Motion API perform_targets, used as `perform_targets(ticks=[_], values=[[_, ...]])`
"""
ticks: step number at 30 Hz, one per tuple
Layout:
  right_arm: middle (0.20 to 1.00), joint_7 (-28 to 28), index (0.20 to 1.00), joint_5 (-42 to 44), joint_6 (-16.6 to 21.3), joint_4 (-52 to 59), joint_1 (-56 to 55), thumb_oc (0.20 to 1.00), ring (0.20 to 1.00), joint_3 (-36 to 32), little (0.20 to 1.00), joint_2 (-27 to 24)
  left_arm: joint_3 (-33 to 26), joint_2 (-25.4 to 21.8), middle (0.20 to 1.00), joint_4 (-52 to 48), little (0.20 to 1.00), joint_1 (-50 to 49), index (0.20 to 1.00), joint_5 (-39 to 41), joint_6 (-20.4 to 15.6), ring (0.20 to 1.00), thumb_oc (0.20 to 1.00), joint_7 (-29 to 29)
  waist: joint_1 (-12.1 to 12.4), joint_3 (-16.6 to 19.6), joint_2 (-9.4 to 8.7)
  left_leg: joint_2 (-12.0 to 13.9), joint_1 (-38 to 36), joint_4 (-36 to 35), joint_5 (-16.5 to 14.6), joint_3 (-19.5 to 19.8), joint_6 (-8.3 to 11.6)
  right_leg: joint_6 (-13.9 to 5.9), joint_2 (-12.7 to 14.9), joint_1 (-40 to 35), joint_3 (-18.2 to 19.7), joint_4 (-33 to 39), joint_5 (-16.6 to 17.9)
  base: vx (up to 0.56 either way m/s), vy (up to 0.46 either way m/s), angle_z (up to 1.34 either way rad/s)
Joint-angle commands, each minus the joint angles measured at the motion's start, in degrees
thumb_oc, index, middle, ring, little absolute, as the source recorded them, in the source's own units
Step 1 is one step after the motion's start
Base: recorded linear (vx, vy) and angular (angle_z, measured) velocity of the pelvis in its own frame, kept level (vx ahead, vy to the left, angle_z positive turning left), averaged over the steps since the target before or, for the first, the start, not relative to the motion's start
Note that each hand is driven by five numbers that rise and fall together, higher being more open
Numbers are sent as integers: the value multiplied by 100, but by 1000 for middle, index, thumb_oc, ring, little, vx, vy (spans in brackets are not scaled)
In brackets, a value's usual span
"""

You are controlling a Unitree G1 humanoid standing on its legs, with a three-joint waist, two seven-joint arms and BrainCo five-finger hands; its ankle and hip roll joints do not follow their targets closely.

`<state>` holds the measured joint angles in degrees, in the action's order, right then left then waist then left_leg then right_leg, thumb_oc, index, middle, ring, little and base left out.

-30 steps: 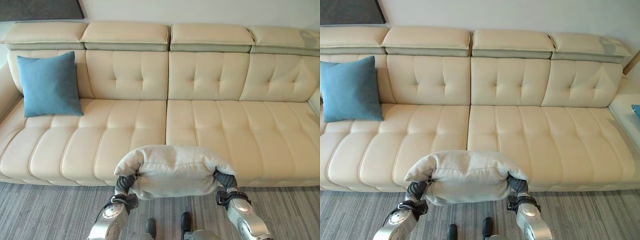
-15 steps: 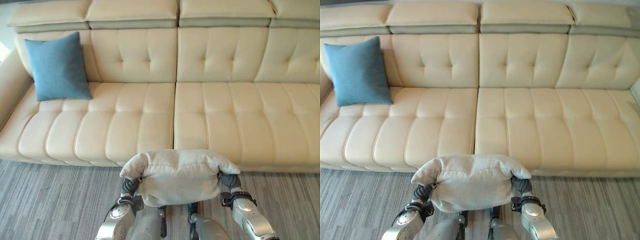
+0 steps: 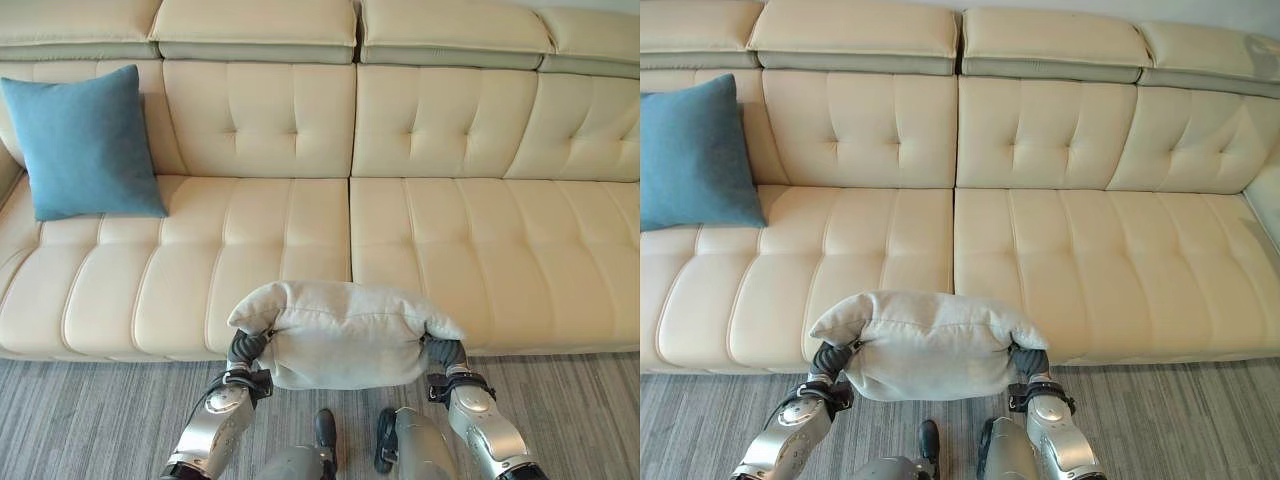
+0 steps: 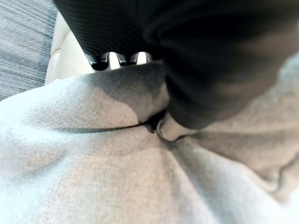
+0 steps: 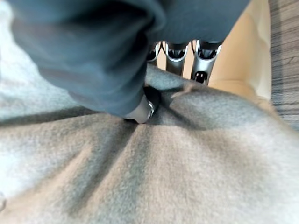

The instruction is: Pick up all the scattered cushions and arrange them neatly on the sofa.

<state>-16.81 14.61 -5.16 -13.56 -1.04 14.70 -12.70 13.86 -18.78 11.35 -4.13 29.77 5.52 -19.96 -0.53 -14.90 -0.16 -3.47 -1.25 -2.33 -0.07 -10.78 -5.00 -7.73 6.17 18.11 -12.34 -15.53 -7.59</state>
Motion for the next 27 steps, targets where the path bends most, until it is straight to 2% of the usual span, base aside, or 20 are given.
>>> perform_targets(ticks=[1,3,4,8,9,10,11,12,14,15,17,18,19,20,21,22,23,24,25,27], values=[[200,102,200,-36,348,416,143,200,200,-81,200,78,-19,148,200,-680,200,76,200,-384,-365,200,200,315,-22,150,-148,92,-214,-267,-303,83,390,-68,-309,-759,-7,1722,1074,256,-123,-34],[200,129,200,-100,324,451,91,200,200,-122,200,38,-73,161,200,-686,200,34,200,-490,-357,200,200,372,-50,207,-171,98,-318,-267,-359,49,440,-123,-332,-754,-21,1974,1205,279,-126,-6],[200,194,200,-95,341,431,58,200,200,-125,200,33,-92,220,200,-716,200,-11,200,-528,-386,200,200,458,-18,328,-198,74,-447,-267,-473,65,449,-64,-331,-958,-88,2053,1220,218,-99,11],[200,202,200,-100,374,349,76,200,200,-149,200,-24,-141,338,200,-718,200,-69,200,-435,-409,200,200,433,-16,480,-155,157,-572,31,-560,119,536,45,-402,-1283,-102,2053,1079,343,-179,9],[200,229,200,-32,402,353,100,200,200,-153,200,-55,-155,378,200,-737,200,-70,200,-347,-426,200,200,435,-18,496,-152,244,-448,663,-536,130,641,128,-426,-1428,-122,2053,989,231,-242,25],[200,244,200,28,420,373,110,200,200,-151,200,-130,-164,422,200,-734,200,-84,200,-242,-456,200,200,435,4,431,-149,370,-72,1719,-390,118,811,261,-449,-1660,-175,2053,804,226,-240,29],[200,244,200,28,420,373,112,200,200,-151,200,-129,-164,420,200,-734,200,-82,200,-242,-456,200,200,435,0,442,-153,368,-41,1743,-393,121,809,262,-445,-1642,-178,2053,809,186,-250,30],[200,270,200,107,449,435,106,200,200,-142,200,-210,-148,443,200,-783,200,-116,200,-177,-479,200,200,430,69,335,-166,368,380,2612,-113,262,936,388,-440,-1847,-224,2053,689,74,-111,18],[200,261,200,118,449,493,114,200,200,-131,200,-261,-167,472,200,-784,200,-108,200,-158,-492,200,200,355,114,268,-182,316,693,3134,0,448,989,480,-429,-1952,-269,2053,590,128,-146,-4],[200,261,200,118,449,494,115,200,200,-130,200,-261,-167,472,200,-784,200,-108,200,-158,-492,200,200,355,106,270,-179,318,703,3147,-4,456,990,481,-431,-1952,-277,2053,588,123,-120,-15],[200,238,200,116,424,501,107,200,200,-135,200,-257,-198,497,200,-794,200,-110,200,-149,-452,200,200,310,106,273,-227,410,792,2669,-113,398,889,474,-363,-1994,-296,2053,562,134,-54,-5],[200,221,200,142,436,544,134,200,200,-101,200,-229,-222,514,200,-811,200,-101,200,-153,-439,200,200,267,115,320,-251,475,609,1604,-269,439,790,425,-328,-2023,-269,2053,519,155,-25,6],[200,221,200,142,436,543,135,200,200,-101,200,-228,-222,513,200,-811,200,-100,200,-153,-439,200,200,267,113,321,-261,461,594,1565,-243,437,786,422,-316,-2020,-269,2053,520,209,30,11],[200,182,200,87,421,571,204,200,200,-48,200,-253,-185,537,200,-850,200,-87,200,-199,-429,200,200,234,112,384,-186,625,454,225,225,645,851,425,-364,-2046,-270,2053,462,134,51,9],[200,178,200,77,412,579,213,200,200,-37,200,-260,-150,554,200,-835,200,-78,200,-208,-431,200,200,229,92,391,-154,674,405,-74,444,680,923,451,-376,-2076,-288,2053,431,135,49,7],[200,178,200,77,412,579,213,200,200,-37,200,-261,-150,555,200,-834,200,-78,200,-208,-432,200,200,229,88,389,-152,674,387,-108,464,683,925,452,-377,-2080,-292,2053,430,77,41,1],[200,91,200,7,415,560,191,200,200,-71,200,-300,-96,571,200,-777,200,-62,200,-314,-381,200,200,114,31,392,-124,768,495,-250,744,588,1021,457,-350,-2143,-409,2053,378,99,52,-3],[200,111,200,5,371,583,179,200,200,-63,200,-281,-121,586,200,-771,200,-63,200,-204,-436,200,200,154,25,411,-98,792,347,-267,546,507,998,470,-372,-2199,-366,2053,306,181,134,25],[200,113,200,10,374,562,187,200,200,-11,200,-233,-27,568,200,-726,200,-10,200,-223,-451,200,200,187,-11,474,-54,773,318,-267,550,506,1070,478,-399,-2218,-376,2053,350,212,174,35],[200,128,200,3,356,571,158,200,200,-9,200,-213,13,556,200,-745,200,-41,200,-230,-432,200,200,207,-16,536,-41,748,226,-267,443,470,1052,467,-390,-2256,-363,2053,337,164,153,19]])
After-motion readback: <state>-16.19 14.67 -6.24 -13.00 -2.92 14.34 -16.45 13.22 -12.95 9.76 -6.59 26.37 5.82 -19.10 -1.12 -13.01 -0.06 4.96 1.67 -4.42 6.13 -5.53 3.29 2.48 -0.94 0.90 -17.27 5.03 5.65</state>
